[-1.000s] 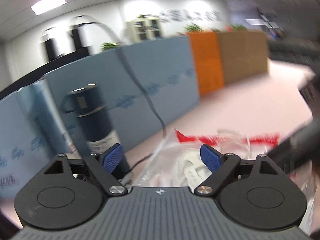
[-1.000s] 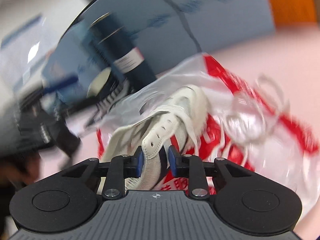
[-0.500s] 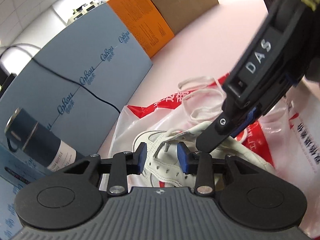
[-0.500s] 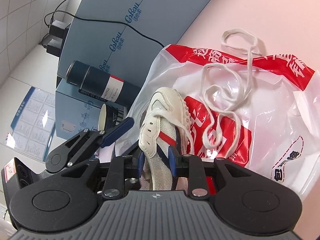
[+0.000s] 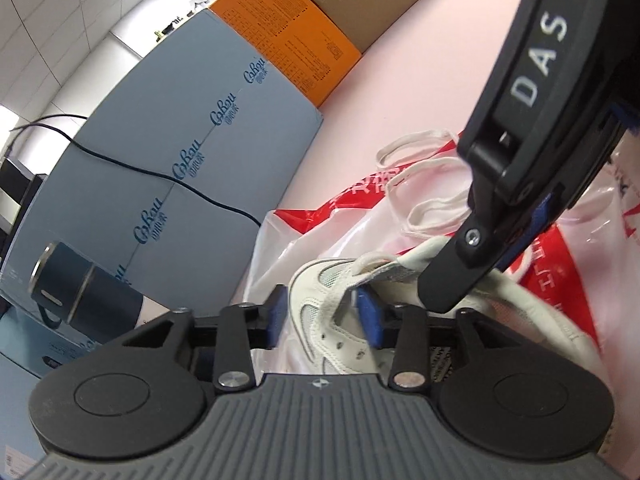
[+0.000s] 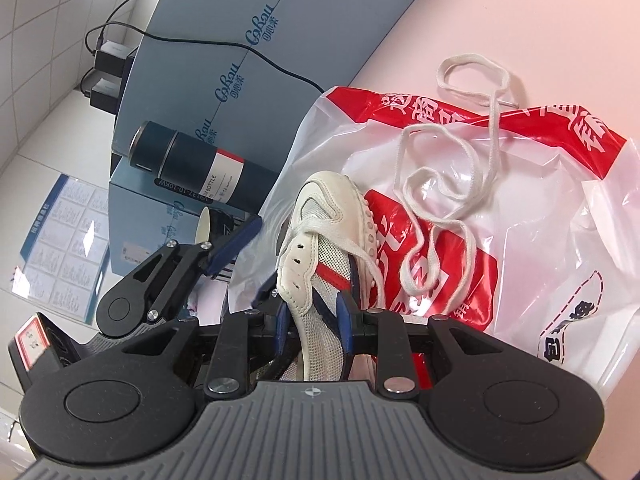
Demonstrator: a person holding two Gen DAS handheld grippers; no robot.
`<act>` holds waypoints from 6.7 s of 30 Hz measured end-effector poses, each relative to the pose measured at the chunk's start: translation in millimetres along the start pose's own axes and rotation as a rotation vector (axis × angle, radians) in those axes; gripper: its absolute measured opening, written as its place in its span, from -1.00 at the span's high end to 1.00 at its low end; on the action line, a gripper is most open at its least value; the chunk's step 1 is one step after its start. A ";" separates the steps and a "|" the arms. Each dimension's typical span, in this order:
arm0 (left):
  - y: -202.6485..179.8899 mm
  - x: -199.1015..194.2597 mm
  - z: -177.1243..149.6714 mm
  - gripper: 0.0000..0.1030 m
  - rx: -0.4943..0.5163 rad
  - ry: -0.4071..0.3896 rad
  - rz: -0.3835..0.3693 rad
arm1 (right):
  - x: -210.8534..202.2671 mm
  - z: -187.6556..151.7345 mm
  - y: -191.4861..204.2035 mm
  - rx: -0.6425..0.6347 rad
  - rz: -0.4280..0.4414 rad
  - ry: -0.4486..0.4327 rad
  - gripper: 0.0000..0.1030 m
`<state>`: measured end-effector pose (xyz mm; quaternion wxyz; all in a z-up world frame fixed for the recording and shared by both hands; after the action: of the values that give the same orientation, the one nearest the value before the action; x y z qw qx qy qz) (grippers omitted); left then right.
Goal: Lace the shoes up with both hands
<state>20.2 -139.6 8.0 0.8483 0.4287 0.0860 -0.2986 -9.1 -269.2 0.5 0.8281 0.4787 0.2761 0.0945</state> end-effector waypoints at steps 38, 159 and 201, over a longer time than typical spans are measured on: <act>-2.4 -4.5 1.1 0.26 0.044 0.034 0.007 | 12.0 10.2 6.6 -0.059 0.006 0.062 0.58; -22.8 -15.9 -22.7 -0.23 0.289 0.107 0.171 | 18.5 -12.8 33.8 -0.324 -0.049 0.120 0.15; 10.8 -66.5 1.4 -0.48 -0.166 0.084 0.056 | 25.5 -25.2 56.3 -0.919 -0.137 0.003 0.24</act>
<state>-27.4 -107.0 43.0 0.8846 0.3711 0.1339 -0.2487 4.4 -210.3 28.9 0.9583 0.0425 0.2376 0.1529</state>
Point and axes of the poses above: each gripper's, at about its wrist camera, not at the fingertips, and x roughly the way its jaws point, y to its left, z to its top, the point moved 5 cm from there along x, roughly the way its jaws point, and after that the axes turned 13 degrees about -y, right-handed, at the moved point
